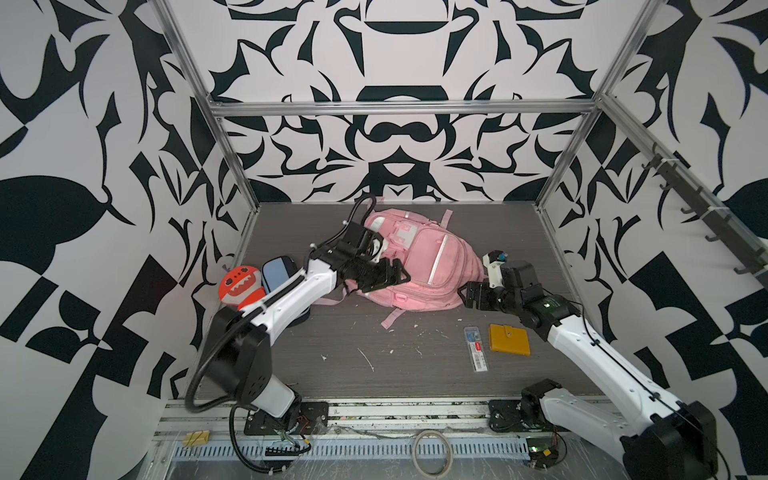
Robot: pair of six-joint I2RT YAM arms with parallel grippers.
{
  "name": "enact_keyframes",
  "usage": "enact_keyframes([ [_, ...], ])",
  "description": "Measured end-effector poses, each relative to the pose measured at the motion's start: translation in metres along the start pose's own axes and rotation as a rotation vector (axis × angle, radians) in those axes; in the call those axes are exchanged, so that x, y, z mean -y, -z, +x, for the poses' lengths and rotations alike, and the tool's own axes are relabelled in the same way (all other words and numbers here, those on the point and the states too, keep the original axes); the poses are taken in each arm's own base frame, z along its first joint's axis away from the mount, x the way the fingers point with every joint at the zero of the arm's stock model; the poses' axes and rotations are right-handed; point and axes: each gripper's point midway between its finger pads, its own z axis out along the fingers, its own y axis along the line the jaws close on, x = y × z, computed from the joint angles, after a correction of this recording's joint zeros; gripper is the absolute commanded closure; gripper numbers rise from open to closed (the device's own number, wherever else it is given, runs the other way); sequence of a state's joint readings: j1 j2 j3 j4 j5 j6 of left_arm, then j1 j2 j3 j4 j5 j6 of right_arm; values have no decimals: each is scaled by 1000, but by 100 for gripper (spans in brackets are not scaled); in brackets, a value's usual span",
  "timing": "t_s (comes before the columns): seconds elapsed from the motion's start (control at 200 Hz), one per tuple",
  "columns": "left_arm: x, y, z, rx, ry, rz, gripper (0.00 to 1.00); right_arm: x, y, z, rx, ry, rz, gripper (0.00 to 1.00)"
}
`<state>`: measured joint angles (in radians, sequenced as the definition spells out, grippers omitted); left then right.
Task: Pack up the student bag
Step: 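Pull the pink backpack upright with left gripper while right gripper moves beside it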
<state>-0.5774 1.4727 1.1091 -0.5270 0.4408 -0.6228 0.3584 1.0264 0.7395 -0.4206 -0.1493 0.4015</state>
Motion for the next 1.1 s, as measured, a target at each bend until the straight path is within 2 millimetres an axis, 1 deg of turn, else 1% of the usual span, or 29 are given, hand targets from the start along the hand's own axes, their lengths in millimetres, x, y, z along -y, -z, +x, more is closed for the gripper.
enact_keyframes([
  [0.025, -8, -1, 9, -9, 22, -8, 14, -1, -2, 1, -6, 6, -1, 8],
  [0.095, -39, -10, 37, -54, 110, -43, 14, -6, -7, 2, -22, 21, -7, 8],
  [0.145, -60, -15, 50, -81, 178, -74, 14, -9, -10, 1, -27, 31, -12, 8],
  [0.2, -77, -18, 53, -83, 234, -94, 14, -14, -13, -1, -30, 43, -19, 8],
  [0.24, -84, -18, 49, -70, 262, -94, 14, -17, -14, -2, -30, 51, -25, 8],
  [0.33, -87, -20, 31, -15, 278, -68, 14, -22, -17, -5, -25, 65, -34, 8],
  [0.435, -88, -29, 12, 37, 304, -39, 14, -27, -17, -6, -19, 79, -39, 7],
  [0.45, -89, -31, 10, 43, 311, -35, 18, -27, -17, -6, -17, 80, -39, 7],
  [0.635, -102, -53, -9, 96, 416, -9, 27, -33, -18, -8, 2, 93, -39, 7],
  [0.675, -104, -56, -13, 109, 438, 1, 31, -34, -18, -9, 8, 94, -38, 7],
  [0.705, -105, -57, -16, 120, 452, 9, 36, -34, -17, -9, 11, 95, -36, 7],
  [0.785, -107, -58, -25, 145, 471, 22, 59, -35, -16, -11, 22, 95, -34, 7],
  [0.85, -107, -59, -30, 161, 481, 28, 70, -35, -14, -13, 36, 93, -33, 7],
  [0.905, -108, -60, -33, 168, 490, 32, 75, -35, -12, -15, 48, 94, -32, 7],
  [1.035, -108, -62, -36, 176, 493, 35, 79, -33, -10, -13, 63, 96, -28, 7],
  [1.1, -109, -62, -37, 177, 494, 35, 83, -31, -11, -10, 60, 96, -23, 7],
])
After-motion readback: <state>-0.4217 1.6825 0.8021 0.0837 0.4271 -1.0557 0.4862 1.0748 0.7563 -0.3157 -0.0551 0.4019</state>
